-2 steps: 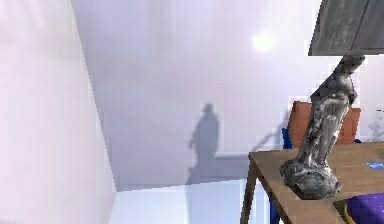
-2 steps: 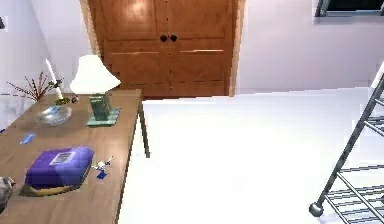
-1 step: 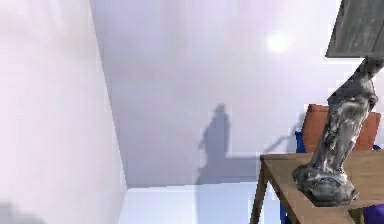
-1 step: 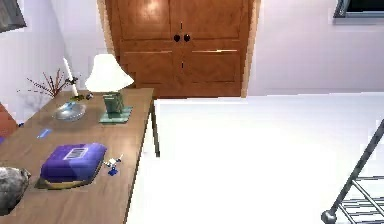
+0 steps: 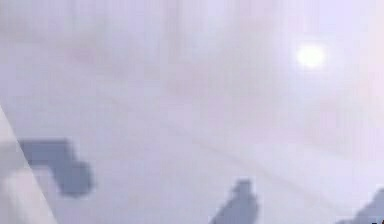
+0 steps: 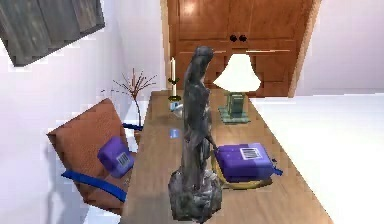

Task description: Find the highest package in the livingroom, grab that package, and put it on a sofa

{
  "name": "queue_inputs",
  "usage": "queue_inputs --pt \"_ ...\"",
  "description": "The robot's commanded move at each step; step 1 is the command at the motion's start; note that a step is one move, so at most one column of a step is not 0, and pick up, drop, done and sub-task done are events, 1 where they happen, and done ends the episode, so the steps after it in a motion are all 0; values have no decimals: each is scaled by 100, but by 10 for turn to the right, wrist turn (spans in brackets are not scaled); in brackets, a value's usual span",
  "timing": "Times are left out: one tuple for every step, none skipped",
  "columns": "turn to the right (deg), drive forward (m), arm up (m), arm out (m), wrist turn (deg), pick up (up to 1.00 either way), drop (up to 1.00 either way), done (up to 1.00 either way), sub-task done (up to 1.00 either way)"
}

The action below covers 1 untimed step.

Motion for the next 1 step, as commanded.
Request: queue_inputs --pt "450 0 0 0 0 0 0 0 0"
